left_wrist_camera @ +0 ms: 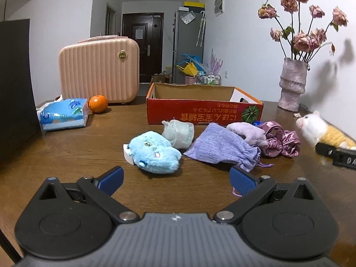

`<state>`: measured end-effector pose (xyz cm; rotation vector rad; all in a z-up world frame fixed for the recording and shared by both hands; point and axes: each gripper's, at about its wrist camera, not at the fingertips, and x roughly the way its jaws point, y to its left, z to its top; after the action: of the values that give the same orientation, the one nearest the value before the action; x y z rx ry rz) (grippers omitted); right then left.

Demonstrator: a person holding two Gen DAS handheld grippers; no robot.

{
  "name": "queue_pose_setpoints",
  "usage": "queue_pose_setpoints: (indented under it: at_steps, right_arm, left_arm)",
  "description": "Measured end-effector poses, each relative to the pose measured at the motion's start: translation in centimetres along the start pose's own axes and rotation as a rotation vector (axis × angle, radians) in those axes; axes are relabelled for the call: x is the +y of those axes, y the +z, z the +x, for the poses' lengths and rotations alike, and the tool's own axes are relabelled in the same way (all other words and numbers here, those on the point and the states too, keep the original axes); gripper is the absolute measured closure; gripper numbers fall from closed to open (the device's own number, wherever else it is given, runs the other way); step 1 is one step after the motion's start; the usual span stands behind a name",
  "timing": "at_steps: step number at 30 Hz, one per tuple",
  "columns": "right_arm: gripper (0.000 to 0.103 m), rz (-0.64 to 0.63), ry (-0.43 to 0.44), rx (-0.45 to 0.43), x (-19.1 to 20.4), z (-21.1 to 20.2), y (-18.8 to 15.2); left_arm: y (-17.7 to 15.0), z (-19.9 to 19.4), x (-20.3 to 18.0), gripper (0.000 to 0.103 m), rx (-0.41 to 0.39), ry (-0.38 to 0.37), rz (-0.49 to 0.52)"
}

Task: Organize soft objects
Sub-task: 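Lower the right gripper onto the yellow plush dog and close it, then lift the plush dog with the right gripper while the left gripper grasps the blue plush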

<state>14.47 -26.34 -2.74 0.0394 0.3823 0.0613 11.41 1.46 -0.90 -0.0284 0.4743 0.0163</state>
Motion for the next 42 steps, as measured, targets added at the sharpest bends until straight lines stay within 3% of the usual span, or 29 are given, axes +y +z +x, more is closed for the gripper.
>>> queue_pose_setpoints:
  at_steps: [20,27,34,36,40,42]
  right_arm:
    - [0.011,-0.007,0.023,0.000,1.3,3.8,0.7]
    - [0.011,0.015,0.024,0.011,0.9,4.2,0.3]
    - [0.011,0.015,0.033,0.011,0.9,4.3,0.2]
    - [0.011,0.016,0.035,0.015,0.8,4.3,0.2]
    - [0.011,0.015,0.037,0.017,0.8,4.4,0.2]
    - [0.011,0.015,0.037,0.015,0.8,4.4,0.2]
  left_arm:
    - [1.7,8.6,-0.4,0.000,0.047,0.155,0.222]
    - [1.7,10.8,-0.8,0.000,0.048,0.166,0.281]
    - [2.0,12.6,0.1,0.000,0.067,0.146,0.273]
    - [2.1,12.9,0.4,0.003,0.068,0.134,0.269]
    - [1.9,13.3,0.6,0.021,0.094,0.101,0.269]
    - [1.8,13.4,0.5,0.024,0.099,0.092,0.272]
